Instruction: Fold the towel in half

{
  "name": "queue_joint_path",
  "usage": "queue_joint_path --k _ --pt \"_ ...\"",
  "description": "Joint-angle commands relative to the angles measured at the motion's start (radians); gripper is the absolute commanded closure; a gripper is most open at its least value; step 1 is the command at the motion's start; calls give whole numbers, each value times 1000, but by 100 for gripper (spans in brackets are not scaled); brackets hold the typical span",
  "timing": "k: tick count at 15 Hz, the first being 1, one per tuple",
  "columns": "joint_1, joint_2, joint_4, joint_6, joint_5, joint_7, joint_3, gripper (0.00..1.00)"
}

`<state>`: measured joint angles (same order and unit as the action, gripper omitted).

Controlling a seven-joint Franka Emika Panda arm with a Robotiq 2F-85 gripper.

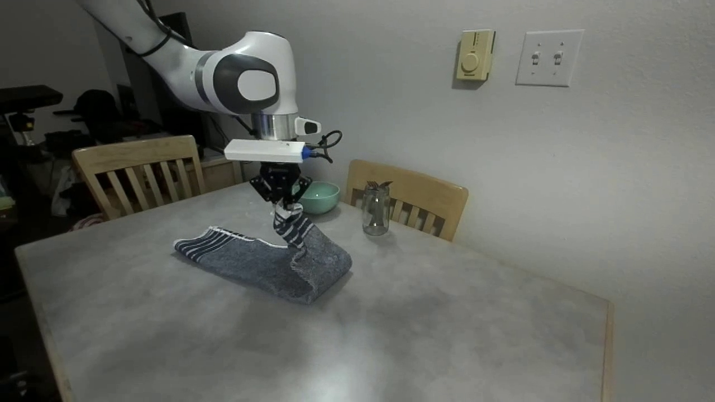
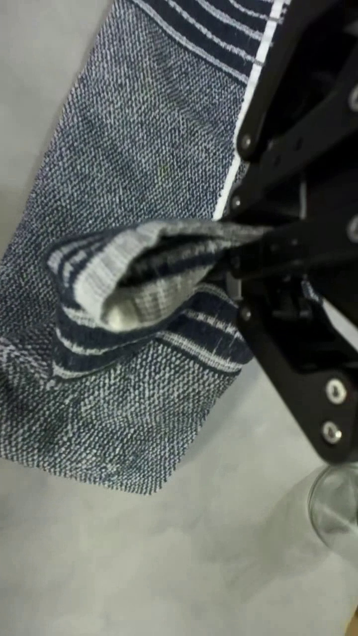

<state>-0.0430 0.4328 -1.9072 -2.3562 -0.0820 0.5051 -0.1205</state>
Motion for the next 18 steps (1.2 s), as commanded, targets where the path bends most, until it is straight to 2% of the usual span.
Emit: queue_joint_path --k 1,7,14,18 --pt "62 9 21 47 -76 -17 4 98" --pt "160 32 73 57 -176 -105 3 98" --pt "239 72 143 90 -177 -211 -5 98" --pt "255 61 120 127 -171 -208 -13 98"
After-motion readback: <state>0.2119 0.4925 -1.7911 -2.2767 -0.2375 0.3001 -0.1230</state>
